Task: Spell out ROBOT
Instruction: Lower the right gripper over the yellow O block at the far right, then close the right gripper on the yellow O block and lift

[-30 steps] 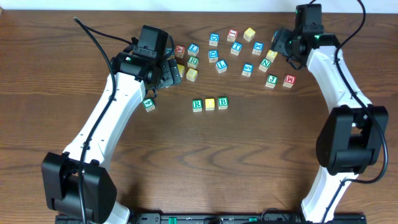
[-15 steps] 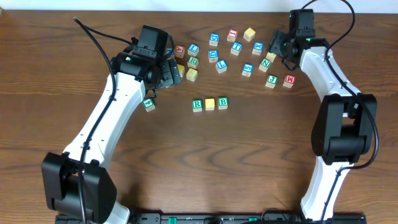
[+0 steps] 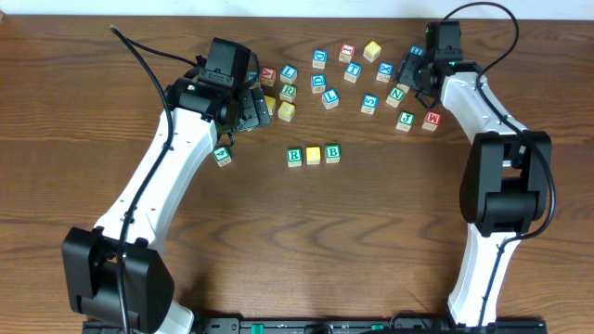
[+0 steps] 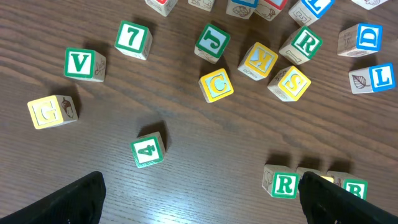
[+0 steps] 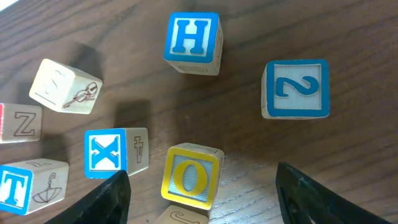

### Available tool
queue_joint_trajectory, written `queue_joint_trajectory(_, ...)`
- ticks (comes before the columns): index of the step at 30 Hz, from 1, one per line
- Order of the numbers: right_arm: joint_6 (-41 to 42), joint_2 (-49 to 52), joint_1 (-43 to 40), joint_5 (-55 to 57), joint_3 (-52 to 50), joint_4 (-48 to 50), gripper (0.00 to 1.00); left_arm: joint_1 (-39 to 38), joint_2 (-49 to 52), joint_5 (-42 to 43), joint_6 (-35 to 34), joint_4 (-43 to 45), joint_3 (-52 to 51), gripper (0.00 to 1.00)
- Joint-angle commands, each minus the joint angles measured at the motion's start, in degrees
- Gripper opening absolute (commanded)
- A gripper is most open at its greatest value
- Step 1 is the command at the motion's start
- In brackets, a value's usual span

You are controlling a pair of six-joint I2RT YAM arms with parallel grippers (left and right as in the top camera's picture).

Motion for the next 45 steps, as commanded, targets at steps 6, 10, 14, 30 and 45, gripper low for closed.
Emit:
queue_joint_trajectory(6, -0.7, 3.8, 0.6, 0.3, 1.1, 1.4, 0.57, 0.3, -1.2, -0.3, 0.3, -0.1, 0.7, 0.98)
queue_joint_trajectory(10, -0.7, 4.1, 0.6, 0.3, 1.1, 1.8, 0.43, 0.3, -1.2, -0.3, 0.3, -0.1, 0.7, 0.98)
queue_joint_trajectory(14, -0.7, 4.1, 0.6, 0.3, 1.1, 2.4, 0.38, 0.3, -1.2, -0.3, 0.3, -0.1, 0.7, 0.98)
queue_joint_trajectory(30, -7.4, -3.2, 0.7, 0.3, 1.1, -1.3, 0.19, 0.3, -1.2, -0.3, 0.3, -0.1, 0.7, 0.98)
queue_joint_trajectory(45, -12.6, -16.9, 7.0, -4.0, 1.1, -22.6, 0.19, 0.3, -1.2, -0.3, 0.3, -0.1, 0.7, 0.98)
